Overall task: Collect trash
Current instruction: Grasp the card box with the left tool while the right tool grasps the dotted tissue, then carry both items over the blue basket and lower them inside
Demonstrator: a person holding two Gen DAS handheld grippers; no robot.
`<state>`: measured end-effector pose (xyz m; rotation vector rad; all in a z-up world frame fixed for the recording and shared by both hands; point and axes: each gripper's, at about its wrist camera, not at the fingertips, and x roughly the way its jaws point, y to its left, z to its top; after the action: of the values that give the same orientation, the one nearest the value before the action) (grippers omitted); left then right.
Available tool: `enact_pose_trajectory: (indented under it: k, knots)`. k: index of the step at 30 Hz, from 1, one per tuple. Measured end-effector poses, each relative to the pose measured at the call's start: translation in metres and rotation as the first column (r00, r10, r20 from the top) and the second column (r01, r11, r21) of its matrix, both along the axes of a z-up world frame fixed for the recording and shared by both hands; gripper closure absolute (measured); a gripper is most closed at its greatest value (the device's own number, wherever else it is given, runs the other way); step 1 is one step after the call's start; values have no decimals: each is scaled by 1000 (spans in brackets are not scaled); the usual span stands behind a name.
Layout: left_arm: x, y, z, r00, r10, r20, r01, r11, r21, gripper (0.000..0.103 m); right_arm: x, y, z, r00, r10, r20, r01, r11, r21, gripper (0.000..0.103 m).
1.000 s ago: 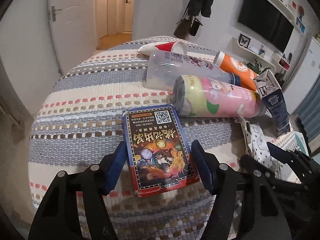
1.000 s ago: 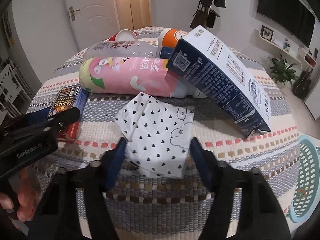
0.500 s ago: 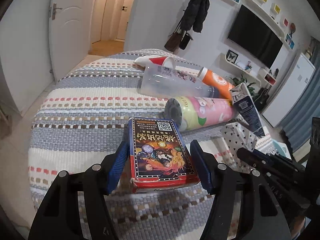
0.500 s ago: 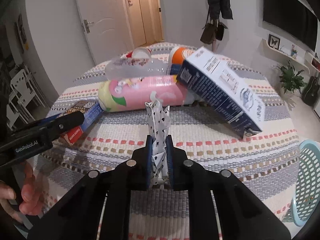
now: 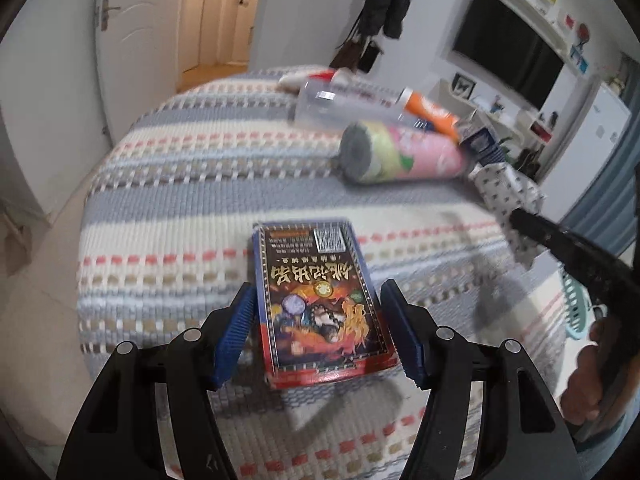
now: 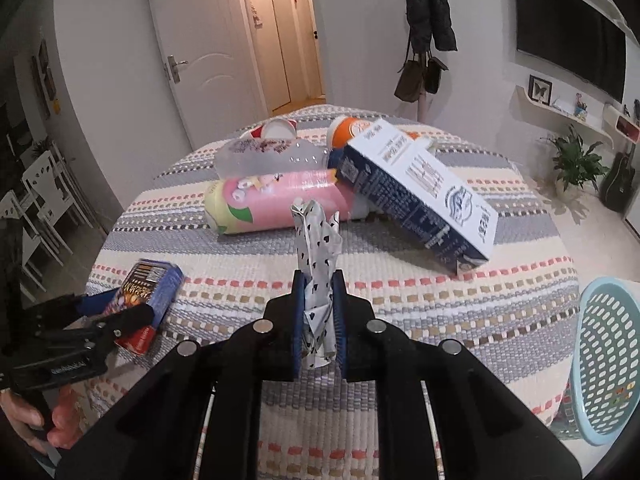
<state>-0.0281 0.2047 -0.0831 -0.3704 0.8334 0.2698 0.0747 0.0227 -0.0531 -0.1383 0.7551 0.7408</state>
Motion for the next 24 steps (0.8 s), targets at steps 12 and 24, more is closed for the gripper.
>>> enact_pose_trajectory:
  k: [12,24]
  knots:
    - [15,-21,9,999,35,-25,-31,990,135,43,0,-15,8,999,-22,26,22,1000,18,92]
    - [38,-101,99,939,-202,280,163,974,156,43,7,-102,59,960,-217,175,201,974,102,92]
